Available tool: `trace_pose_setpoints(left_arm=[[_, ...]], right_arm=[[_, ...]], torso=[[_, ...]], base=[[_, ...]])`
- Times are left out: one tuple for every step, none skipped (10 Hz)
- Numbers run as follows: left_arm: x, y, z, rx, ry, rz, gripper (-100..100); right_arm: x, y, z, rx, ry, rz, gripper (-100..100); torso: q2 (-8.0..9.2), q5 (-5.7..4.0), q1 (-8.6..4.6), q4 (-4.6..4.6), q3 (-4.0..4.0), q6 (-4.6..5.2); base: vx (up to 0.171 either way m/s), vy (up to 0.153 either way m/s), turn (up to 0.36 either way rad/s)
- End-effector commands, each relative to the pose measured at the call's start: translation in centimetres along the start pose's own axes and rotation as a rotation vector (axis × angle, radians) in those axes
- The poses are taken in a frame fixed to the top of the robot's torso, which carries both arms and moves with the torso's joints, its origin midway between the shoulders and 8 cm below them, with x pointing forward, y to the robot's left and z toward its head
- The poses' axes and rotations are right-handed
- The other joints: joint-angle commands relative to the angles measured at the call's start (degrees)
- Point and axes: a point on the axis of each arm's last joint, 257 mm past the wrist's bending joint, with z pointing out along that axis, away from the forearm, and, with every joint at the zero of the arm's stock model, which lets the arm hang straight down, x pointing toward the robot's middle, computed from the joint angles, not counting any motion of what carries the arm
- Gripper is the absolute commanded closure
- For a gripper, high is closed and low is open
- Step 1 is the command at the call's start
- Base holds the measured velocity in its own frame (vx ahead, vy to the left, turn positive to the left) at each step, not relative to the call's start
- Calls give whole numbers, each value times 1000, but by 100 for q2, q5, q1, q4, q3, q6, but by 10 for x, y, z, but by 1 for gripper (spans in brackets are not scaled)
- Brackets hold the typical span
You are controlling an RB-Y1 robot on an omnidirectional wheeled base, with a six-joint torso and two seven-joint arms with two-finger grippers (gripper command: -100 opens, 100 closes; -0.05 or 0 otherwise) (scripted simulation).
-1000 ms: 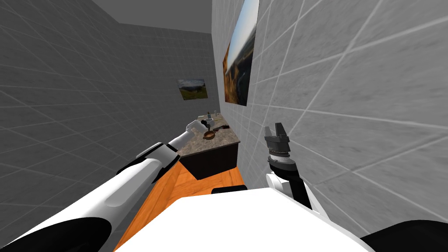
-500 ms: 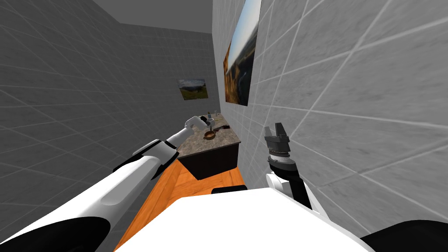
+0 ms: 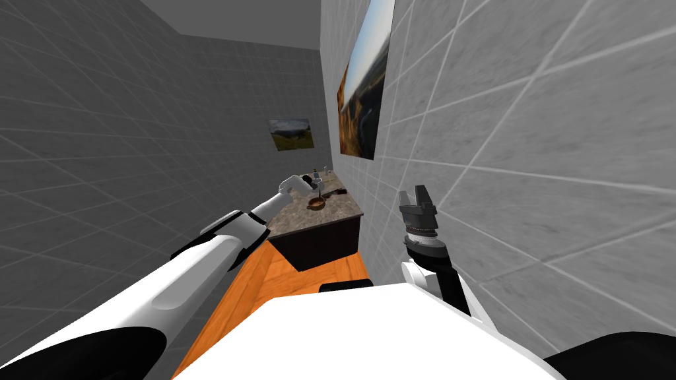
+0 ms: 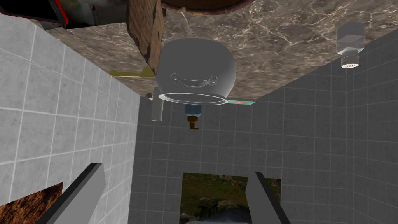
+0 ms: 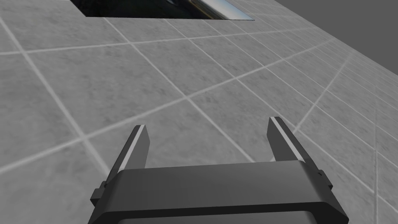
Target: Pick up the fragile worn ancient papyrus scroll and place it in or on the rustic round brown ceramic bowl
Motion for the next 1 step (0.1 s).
trace_pose_setpoints(left_arm=[[0,0,0,0,0,0,0]], right_arm=[[0,0,0,0,0,0,0]], torso=[[0,0,0,0,0,0]], base=[[0,0,0]])
